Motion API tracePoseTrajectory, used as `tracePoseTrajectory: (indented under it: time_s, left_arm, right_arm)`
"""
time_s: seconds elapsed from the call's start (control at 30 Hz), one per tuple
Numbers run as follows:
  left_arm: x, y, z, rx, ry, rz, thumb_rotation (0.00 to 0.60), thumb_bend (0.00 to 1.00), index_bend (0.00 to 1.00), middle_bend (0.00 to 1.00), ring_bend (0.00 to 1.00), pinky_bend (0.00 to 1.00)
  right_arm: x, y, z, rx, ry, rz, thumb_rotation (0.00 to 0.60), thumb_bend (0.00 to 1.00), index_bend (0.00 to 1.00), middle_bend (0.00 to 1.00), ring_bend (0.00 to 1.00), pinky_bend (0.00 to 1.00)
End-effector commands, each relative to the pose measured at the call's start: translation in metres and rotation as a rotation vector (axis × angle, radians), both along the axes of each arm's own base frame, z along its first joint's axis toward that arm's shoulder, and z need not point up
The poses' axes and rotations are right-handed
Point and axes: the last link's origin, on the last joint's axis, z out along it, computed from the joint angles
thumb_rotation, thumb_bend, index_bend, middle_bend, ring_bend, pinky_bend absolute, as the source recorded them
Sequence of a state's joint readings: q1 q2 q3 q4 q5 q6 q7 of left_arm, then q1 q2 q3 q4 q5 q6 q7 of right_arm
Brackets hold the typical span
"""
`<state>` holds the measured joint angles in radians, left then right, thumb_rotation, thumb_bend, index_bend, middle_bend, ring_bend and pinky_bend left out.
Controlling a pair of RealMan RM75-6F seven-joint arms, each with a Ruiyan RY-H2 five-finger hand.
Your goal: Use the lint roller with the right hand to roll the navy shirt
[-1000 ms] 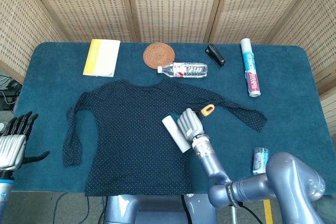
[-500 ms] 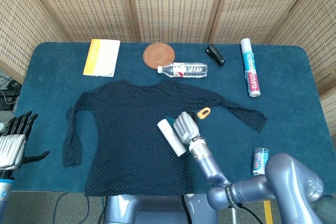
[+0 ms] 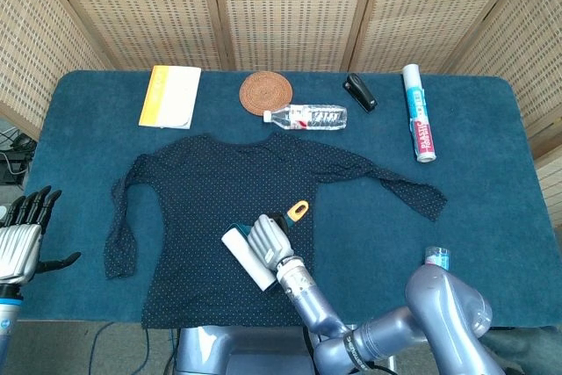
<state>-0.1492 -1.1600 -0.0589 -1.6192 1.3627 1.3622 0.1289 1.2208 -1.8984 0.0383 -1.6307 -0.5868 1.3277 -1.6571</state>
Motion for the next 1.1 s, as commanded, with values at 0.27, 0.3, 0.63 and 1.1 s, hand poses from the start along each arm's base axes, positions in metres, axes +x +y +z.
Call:
tracePoseTrajectory:
  time_s: [0.27,0.3,0.63,1.1]
  left_arm:
    - [0.000,0.002,-0.003,-0.008,0.009,0.003,0.600,0.00,0.00,0.00,0.00,0.00]
    - [-0.001,0.002,-0.004,-0.009,0.009,0.005,0.600,0.00,0.00,0.00,0.00,0.00]
    - [-0.002,0.002,-0.003,-0.010,0.009,0.010,0.600,0.00,0.00,0.00,0.00,0.00]
    - [0.000,0.002,-0.004,-0.011,0.007,0.005,0.600,0.00,0.00,0.00,0.00,0.00]
  right_arm:
    - [0.008,0.013,-0.009,0.042,-0.011,0.020,0.600,0.81,0.74,1.00,1.00,1.00]
    - [0.009,0.015,-0.010,0.051,-0.014,0.024,0.600,0.81,0.74,1.00,1.00,1.00]
    - [0.006,0.015,-0.012,0.054,-0.014,0.042,0.600,0.81,0.74,1.00,1.00,1.00]
    - [-0.079,-0.057,0.056,-0.164,0.033,-0.123,0.600,0.81,0.73,1.00,1.00,1.00]
